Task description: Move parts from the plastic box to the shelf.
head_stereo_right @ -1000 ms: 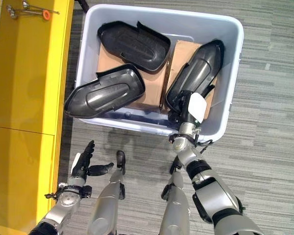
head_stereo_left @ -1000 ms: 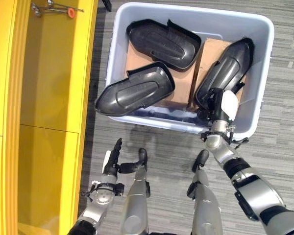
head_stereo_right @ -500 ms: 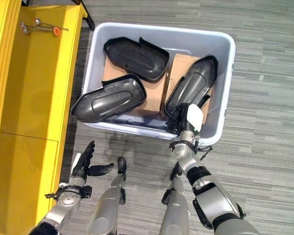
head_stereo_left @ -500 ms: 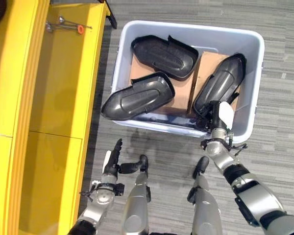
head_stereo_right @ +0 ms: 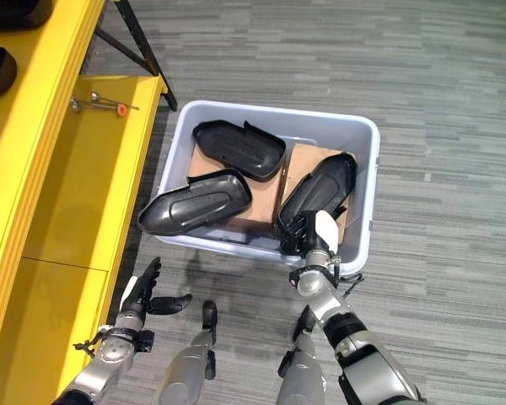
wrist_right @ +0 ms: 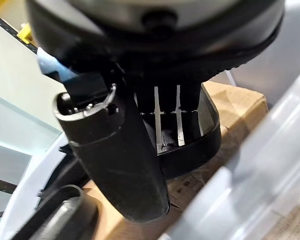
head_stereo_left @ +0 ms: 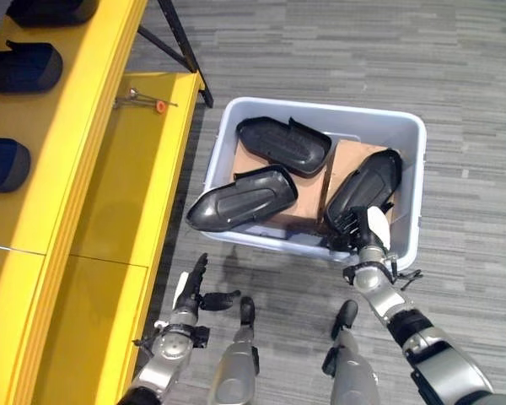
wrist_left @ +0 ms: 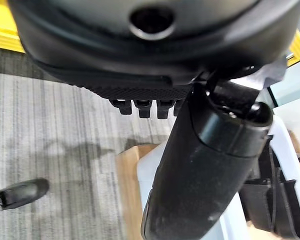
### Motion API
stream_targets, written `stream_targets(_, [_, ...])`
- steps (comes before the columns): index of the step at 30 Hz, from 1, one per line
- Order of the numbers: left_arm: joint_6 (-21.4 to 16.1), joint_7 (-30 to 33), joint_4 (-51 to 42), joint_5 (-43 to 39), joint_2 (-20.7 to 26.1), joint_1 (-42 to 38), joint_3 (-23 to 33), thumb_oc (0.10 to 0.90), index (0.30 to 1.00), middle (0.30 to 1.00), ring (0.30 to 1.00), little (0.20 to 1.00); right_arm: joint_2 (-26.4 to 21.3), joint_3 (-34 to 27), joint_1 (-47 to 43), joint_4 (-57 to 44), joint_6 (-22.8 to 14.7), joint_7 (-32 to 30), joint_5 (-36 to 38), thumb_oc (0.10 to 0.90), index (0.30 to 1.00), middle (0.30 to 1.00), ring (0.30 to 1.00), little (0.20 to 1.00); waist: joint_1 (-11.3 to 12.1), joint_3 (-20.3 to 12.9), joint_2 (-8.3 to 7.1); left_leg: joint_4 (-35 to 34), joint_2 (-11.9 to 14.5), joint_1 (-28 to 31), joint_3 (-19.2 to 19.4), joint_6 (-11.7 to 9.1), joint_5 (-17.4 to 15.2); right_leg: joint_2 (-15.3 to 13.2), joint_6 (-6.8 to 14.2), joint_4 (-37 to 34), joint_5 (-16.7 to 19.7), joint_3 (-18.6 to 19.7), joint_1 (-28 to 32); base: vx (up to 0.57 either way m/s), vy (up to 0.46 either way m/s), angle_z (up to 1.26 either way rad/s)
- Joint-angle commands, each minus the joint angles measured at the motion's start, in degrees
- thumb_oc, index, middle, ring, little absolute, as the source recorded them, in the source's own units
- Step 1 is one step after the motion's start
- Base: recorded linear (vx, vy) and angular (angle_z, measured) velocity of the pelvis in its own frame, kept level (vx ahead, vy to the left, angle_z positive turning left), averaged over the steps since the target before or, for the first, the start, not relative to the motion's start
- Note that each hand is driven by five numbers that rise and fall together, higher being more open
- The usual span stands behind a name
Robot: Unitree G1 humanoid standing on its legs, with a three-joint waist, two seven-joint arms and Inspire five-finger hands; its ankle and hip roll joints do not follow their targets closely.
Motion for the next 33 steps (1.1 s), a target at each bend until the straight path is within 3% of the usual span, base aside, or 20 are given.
stream_targets(1, [-2.44,-0.89,-3.75,1.45,3.59,3.38,1.50,0.900,1.000,1.000,1.000,1.000,-1.12,-2.14,-2.92,-6.21,-3.88,-2.51,-3.88,0.400,0.300,0.300,0.300,0.300,0.06,-4.81,-3.65,3.08,-0.09,1.28,1.89,2.17,-4.90,-4.06,4.93,4.44,-7.14,3.41,2.34,0.05,-0.003,-0.07])
stream_targets(6, [-1.71,-2.11,-3.12,2.30,4.00,5.94,3.73,0.900,1.000,1.000,1.000,1.000,-2.62,-4.47,-0.57,-11.23,-4.35,-1.26,-4.31,0.400,0.300,0.300,0.300,0.300,-0.26,-8.47,-5.05,2.20,0.18,4.27,2.59,2.46,-5.49,-3.65,5.12,4.53,-7.86,3.33,4.59,0.06,-0.007,-0.04])
stream_targets(17, [-0.62,-4.58,-3.10,4.64,3.08,9.84,6.94,0.900,1.000,1.000,1.000,1.000,-5.58,-8.10,3.66,-21.44,-4.91,1.18,-9.10,0.400,0.300,0.300,0.300,0.300,-1.44,-15.26,-5.83,-0.23,0.42,9.53,4.16,2.74,-5.96,-2.81,5.43,4.38,-8.91,3.21,8.16,0.06,0.009,-0.07])
stream_targets(33, [-0.32,-5.33,-3.02,7.42,0.61,12.81,8.54,0.900,1.000,1.000,1.000,1.000,-9.44,-11.00,11.66,-37.82,-8.10,5.80,-13.24,0.400,0.300,0.300,0.300,0.300,-3.10,-19.44,-5.75,-0.94,1.40,12.45,5.75,2.54,-6.24,-1.06,4.76,4.89,-10.68,4.32,9.61,0.01,-0.012,-0.07])
